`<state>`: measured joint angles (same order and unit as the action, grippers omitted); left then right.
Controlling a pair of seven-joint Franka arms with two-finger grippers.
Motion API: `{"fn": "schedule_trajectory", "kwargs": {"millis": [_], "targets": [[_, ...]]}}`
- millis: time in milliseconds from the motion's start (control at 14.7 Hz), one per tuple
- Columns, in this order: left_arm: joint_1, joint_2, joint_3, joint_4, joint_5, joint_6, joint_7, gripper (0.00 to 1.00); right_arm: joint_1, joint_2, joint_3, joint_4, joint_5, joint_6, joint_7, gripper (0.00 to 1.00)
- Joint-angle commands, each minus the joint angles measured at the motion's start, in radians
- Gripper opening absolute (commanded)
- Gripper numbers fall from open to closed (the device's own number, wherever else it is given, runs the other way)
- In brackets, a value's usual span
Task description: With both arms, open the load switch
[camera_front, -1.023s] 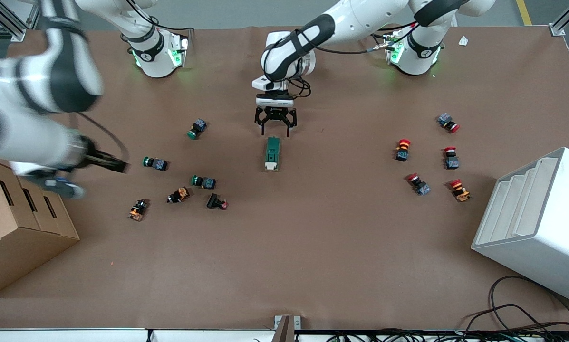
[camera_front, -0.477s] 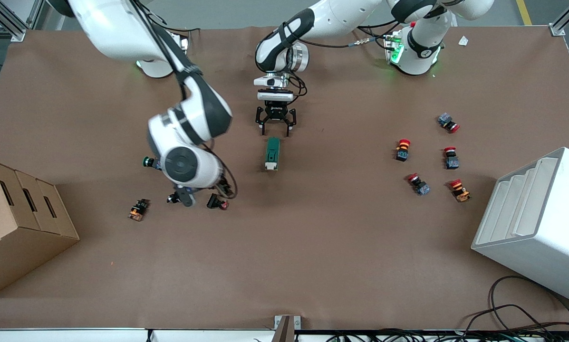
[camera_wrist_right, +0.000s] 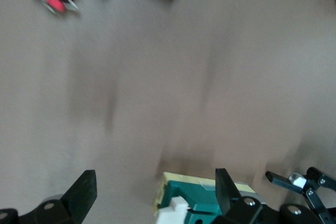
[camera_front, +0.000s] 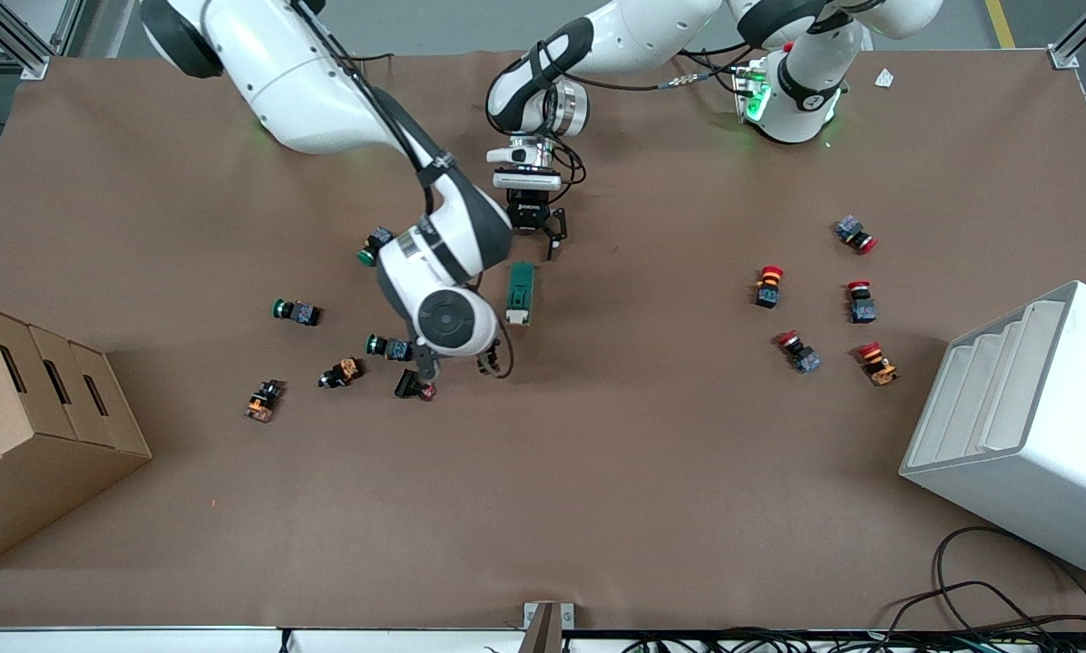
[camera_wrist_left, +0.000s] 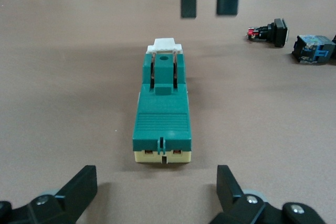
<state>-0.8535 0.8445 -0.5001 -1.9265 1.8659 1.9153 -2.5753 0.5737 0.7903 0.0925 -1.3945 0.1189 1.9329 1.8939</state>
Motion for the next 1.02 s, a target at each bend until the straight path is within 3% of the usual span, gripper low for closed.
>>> {"fn": "schedule_trajectory", "kwargs": {"millis": [0, 205, 477, 682, 955], "targets": [[-0.001, 0.039, 0.008, 0.023, 0.024, 0.007, -0.019, 1.00, 0.026, 0.020, -0.003, 0.020, 0.018, -0.014, 0.019, 1.00], [0.001, 0.039, 0.008, 0.023, 0.022, 0.007, -0.019, 1.00, 0.078, 0.018, -0.003, 0.022, 0.022, -0.076, 0.022, 1.00], [0.001, 0.038, 0.015, 0.021, 0.019, 0.005, -0.019, 1.00, 0.066, 0.003, 0.024, 0.038, 0.028, -0.207, 0.016, 1.00], [-0.001, 0.038, 0.015, 0.020, 0.018, -0.005, -0.020, 1.00, 0.049, -0.006, 0.053, 0.054, 0.103, -0.252, 0.011, 1.00], [-0.001, 0.038, 0.015, 0.021, 0.018, -0.006, -0.019, 1.00, 0.049, -0.006, 0.069, 0.051, 0.113, -0.307, 0.005, 1.00]]}}
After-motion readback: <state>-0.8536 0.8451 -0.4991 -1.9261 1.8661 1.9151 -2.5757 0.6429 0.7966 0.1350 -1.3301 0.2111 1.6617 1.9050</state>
